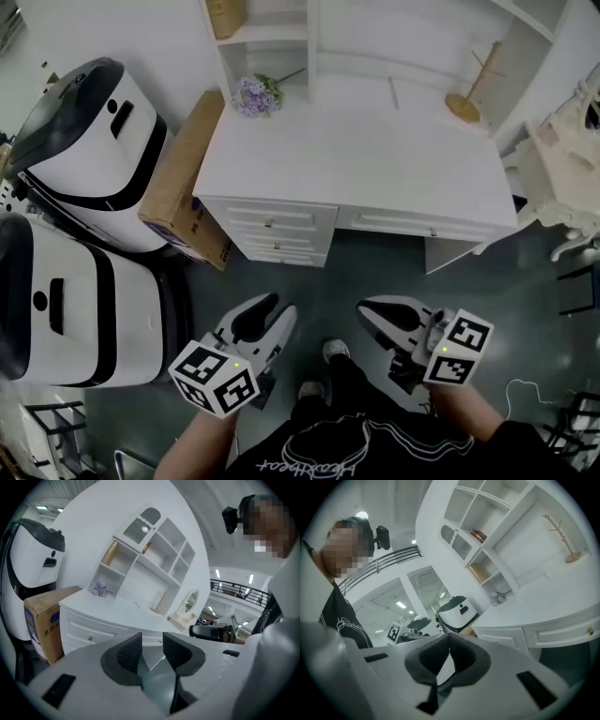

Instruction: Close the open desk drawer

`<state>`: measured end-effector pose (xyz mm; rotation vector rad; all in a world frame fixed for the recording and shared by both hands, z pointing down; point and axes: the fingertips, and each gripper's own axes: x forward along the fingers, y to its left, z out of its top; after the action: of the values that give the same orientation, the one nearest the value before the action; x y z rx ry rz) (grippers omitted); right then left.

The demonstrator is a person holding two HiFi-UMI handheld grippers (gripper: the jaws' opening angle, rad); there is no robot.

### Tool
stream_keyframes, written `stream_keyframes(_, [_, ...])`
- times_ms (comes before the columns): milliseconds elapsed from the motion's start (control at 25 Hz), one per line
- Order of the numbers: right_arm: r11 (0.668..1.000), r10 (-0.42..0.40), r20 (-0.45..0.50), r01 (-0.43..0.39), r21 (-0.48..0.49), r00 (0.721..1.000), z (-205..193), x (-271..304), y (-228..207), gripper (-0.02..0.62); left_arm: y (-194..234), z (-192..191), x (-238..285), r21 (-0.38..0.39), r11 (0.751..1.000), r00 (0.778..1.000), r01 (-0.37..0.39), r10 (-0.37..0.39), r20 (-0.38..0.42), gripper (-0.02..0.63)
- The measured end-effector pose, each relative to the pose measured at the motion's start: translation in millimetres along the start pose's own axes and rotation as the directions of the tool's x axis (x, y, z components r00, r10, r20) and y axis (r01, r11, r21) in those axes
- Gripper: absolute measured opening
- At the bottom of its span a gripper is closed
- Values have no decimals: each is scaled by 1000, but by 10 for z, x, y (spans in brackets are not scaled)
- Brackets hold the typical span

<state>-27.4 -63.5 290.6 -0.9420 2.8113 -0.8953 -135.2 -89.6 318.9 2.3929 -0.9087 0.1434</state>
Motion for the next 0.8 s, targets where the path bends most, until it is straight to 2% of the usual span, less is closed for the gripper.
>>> stream_keyframes(80, [1000, 13, 21, -12, -21, 1000, 68, -27, 230, 6, -259, 86, -215, 17, 999, 999, 33, -33, 21, 137])
stream_keyframes(200, [998, 37, 44, -34, -55, 998, 134, -50, 571, 6, -577, 224, -503, 20, 996, 994, 81, -82, 68, 88])
stream_keyframes(400, [992, 72, 61, -65, -108, 996, 121, -55, 1020, 6, -846, 337, -867, 56, 992, 985, 117, -123, 121, 6])
stream_keyframes(640, [988, 78, 74, -67, -141, 994, 116, -90, 1294, 6, -991, 387, -1029, 148, 984, 984, 101, -121, 130, 5])
stream_keyframes(800, [986, 83, 71, -71, -153, 994, 76, -81, 1356, 6, -980, 385, -1062, 121, 986, 982, 111, -127, 140, 5])
